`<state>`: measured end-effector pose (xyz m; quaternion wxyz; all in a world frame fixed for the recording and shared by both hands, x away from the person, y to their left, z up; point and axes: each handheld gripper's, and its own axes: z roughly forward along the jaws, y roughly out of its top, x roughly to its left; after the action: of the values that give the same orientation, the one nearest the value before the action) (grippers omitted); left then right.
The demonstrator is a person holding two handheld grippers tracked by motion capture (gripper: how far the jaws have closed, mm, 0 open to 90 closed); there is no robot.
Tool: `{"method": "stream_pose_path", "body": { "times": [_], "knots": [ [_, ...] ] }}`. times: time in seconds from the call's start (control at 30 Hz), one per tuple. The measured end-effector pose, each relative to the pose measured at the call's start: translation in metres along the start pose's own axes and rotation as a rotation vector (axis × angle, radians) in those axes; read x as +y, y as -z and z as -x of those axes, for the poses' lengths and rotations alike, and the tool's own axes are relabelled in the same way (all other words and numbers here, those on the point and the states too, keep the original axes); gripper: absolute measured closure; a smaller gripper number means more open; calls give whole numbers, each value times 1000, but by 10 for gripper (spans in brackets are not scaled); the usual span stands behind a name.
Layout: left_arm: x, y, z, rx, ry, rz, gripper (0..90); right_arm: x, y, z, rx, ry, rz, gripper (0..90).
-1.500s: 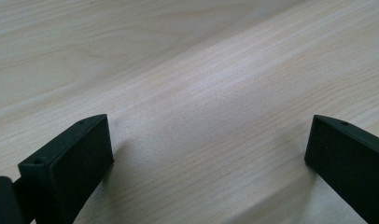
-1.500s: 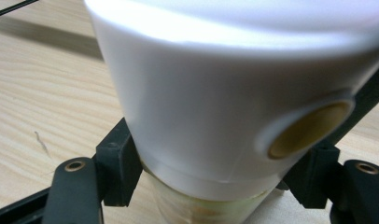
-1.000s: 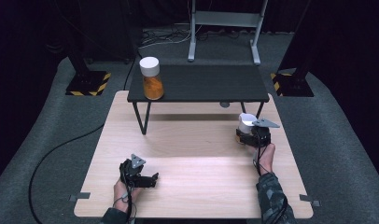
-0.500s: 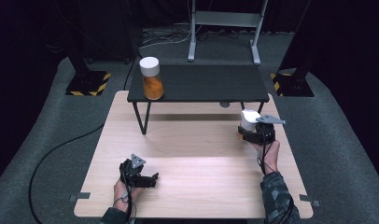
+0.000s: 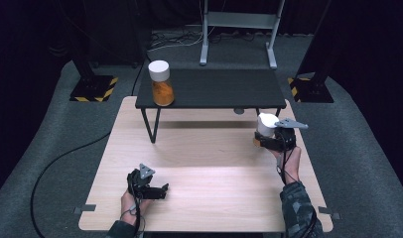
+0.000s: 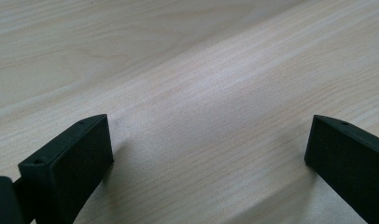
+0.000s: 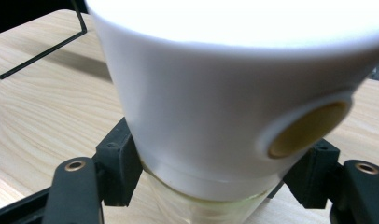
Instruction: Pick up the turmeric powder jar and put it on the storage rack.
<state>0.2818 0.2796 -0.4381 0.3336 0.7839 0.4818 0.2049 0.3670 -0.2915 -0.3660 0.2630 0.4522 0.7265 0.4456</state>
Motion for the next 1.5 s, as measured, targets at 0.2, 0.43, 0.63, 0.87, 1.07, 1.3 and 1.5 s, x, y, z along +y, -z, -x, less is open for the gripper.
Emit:
{"method": "stream_pose_path", "body": {
  "times": [0.2, 0.43, 0.63, 0.87, 1.07, 1.3, 1.5],
  "knots": [
    [0, 0, 0, 0, 0, 0, 1, 3, 6, 0, -8, -12, 11, 294],
    [0, 0, 0, 1, 1, 0, 1, 9, 13, 1, -14, -8, 20, 294],
    [0, 0, 0, 1, 1, 0, 1, 15, 20, 1, -21, -12, 30, 294],
    [0, 0, 0, 1, 1, 0, 1, 25, 27, 1, -28, -5, 30, 294],
    [0, 0, 0, 3, 3, 0, 1, 33, 32, 2, -27, -2, 30, 294],
    [0, 0, 1, 3, 7, 3, 1, 41, 36, 2, -31, 9, 30, 294],
    [0, -1, 1, 3, 7, 3, 1, 48, 41, 3, -28, 13, 37, 294]
  ]
}}
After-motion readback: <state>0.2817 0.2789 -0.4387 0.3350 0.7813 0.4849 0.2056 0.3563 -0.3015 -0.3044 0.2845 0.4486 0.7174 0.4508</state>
